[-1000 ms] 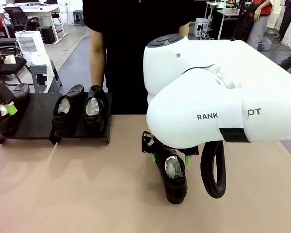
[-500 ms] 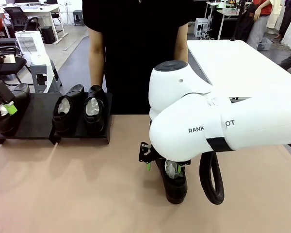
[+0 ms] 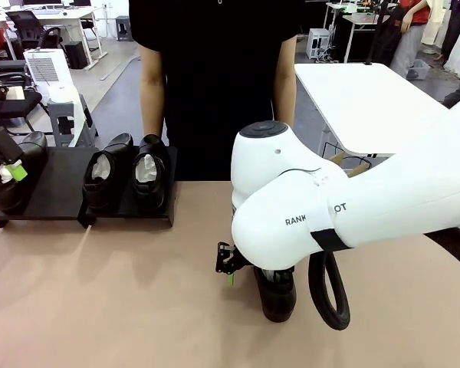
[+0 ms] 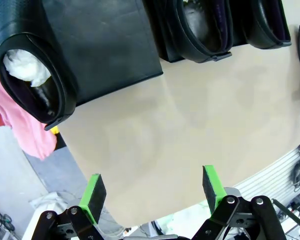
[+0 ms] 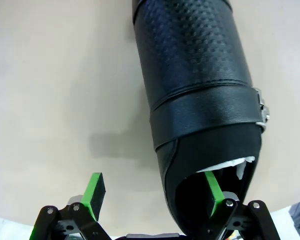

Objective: Organize the shoes by placing them on the stand.
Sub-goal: Pick up one Shoe and place it in the middle of the table.

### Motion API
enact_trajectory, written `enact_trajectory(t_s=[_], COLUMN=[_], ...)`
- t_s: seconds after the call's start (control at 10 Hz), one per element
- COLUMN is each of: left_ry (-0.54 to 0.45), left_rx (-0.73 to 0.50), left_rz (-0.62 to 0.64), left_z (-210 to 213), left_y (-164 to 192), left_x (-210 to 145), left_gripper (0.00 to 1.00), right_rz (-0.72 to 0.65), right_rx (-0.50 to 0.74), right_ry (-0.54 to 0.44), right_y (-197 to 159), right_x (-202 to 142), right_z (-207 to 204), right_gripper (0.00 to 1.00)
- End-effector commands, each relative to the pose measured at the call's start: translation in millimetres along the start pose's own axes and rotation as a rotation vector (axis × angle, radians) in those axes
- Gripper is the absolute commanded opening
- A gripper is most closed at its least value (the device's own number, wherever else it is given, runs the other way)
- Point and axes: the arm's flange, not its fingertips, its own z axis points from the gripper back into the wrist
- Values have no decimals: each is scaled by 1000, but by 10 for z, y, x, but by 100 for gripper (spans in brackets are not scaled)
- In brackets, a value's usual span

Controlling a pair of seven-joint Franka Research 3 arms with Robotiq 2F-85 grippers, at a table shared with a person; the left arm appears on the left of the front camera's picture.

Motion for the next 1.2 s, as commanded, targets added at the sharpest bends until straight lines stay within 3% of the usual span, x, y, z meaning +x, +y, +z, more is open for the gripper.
enact_trajectory(t_s=[0.0, 0.5, 1.1], left_ry=[-14, -14, -14], left_rx=[0, 0, 0], left_rz=[2, 2, 2], left_z=[-2, -2, -2], left_y=[-11, -11, -11], left_x=[-25, -25, -25], left_gripper=[100, 100, 100], right_rz=[103, 145, 130], right_rx=[-20, -35, -55], right_ry=[-22, -50, -50], right_y=[29, 26, -14], right_x=[44, 7, 5], right_z=[2, 52, 57], right_gripper=[98, 0, 0])
